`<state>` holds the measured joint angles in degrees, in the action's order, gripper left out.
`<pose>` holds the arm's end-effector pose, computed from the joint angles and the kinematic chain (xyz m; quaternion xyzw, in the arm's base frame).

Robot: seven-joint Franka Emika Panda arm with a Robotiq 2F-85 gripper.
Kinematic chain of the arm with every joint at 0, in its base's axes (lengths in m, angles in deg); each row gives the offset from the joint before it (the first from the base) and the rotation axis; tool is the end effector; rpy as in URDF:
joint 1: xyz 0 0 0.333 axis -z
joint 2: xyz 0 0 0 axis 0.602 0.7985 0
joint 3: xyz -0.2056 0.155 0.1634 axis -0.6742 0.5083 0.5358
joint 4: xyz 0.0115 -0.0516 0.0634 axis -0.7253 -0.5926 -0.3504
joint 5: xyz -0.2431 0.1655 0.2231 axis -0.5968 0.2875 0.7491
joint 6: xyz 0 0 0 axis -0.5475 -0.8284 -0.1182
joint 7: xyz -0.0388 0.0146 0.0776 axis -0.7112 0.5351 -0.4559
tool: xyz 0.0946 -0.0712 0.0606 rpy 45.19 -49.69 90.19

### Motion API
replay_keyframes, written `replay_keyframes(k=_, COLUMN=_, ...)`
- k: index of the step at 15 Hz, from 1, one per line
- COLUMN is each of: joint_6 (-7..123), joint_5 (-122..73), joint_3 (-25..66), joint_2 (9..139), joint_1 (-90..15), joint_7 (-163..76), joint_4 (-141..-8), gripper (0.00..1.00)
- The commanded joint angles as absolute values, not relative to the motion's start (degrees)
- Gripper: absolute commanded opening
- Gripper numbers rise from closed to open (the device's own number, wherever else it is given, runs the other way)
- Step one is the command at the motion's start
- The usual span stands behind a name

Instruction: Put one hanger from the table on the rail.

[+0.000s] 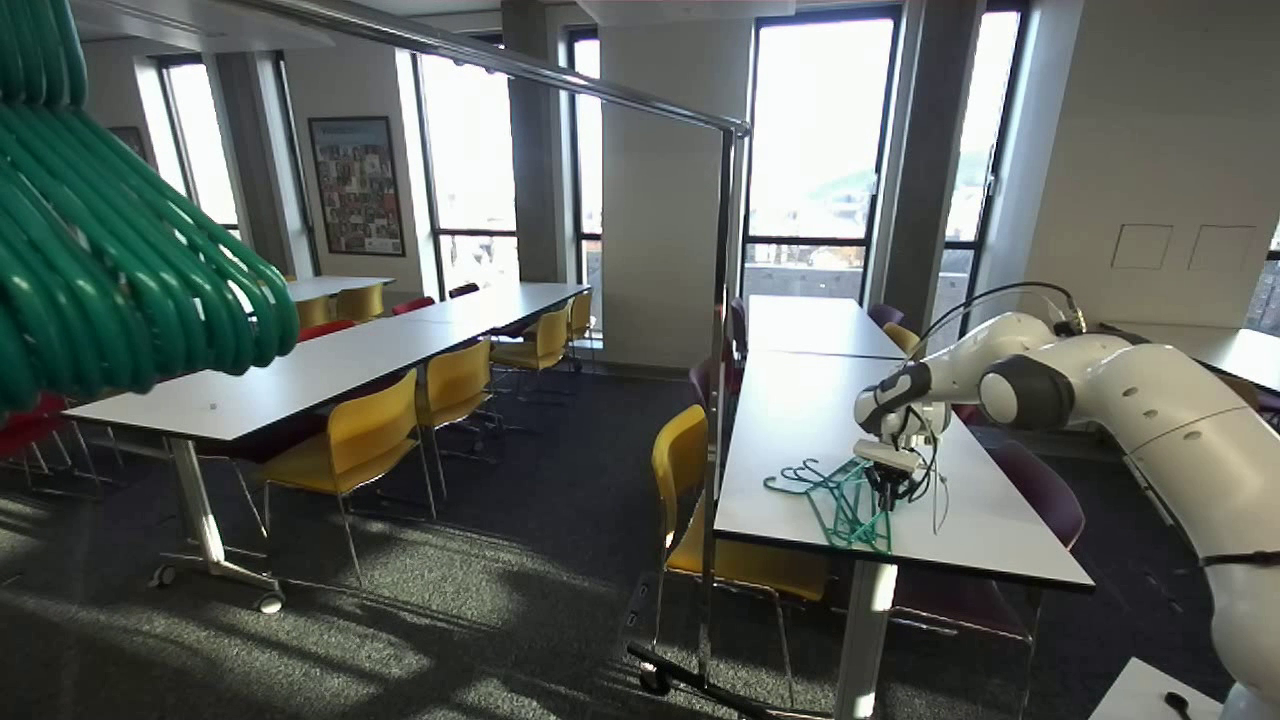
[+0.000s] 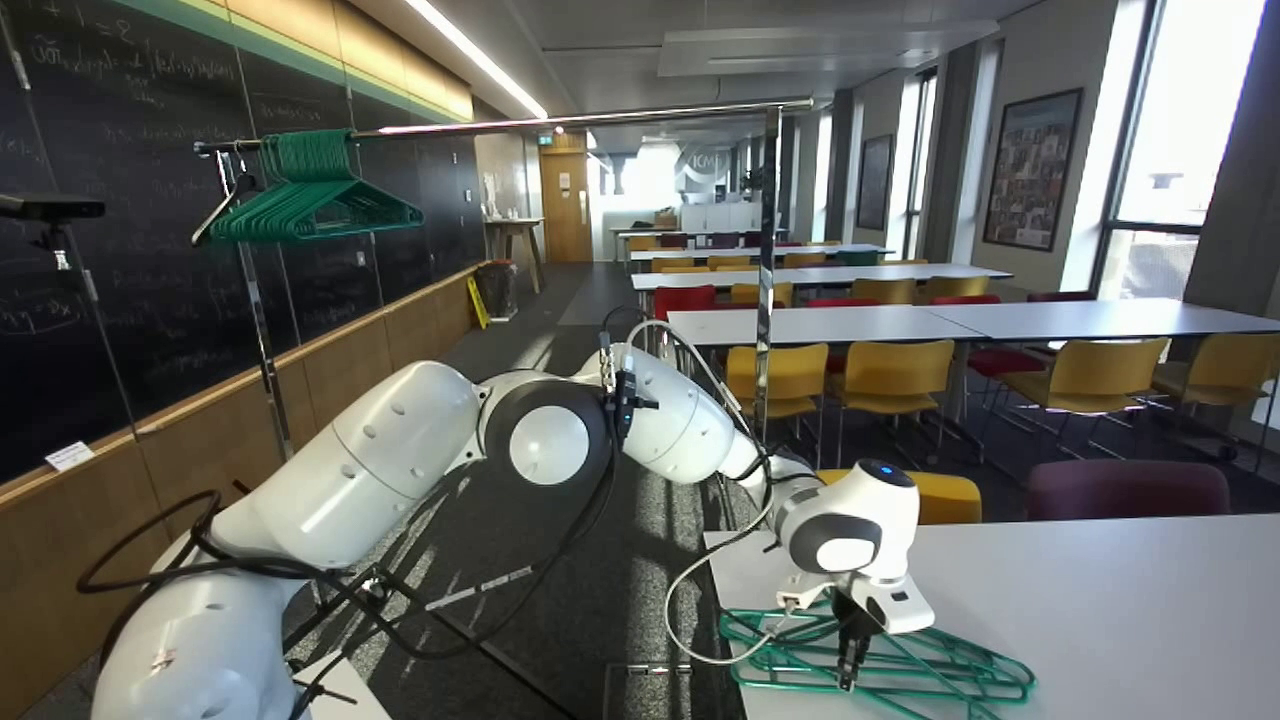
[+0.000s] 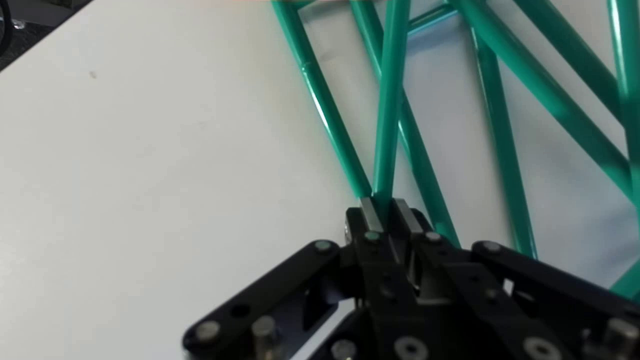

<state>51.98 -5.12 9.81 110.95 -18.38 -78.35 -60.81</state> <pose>0.6074 -0.3452 0.1422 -0.7767 0.6296 0.0186 0.0065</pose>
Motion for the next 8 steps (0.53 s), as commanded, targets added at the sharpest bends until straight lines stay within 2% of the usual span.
replay_keyframes(k=1, joint_6=50.54, joint_5=-5.49, joint_3=9.73, joint_2=111.37, joint_1=-17.95, joint_7=-78.70, joint_4=-58.94, gripper=0.02)
replay_keyframes(k=8, joint_6=50.98, joint_5=-4.92, joint_3=10.11, joint_2=109.60, joint_1=-17.68, joint_7=-77.86, joint_4=-60.72, gripper=0.03)
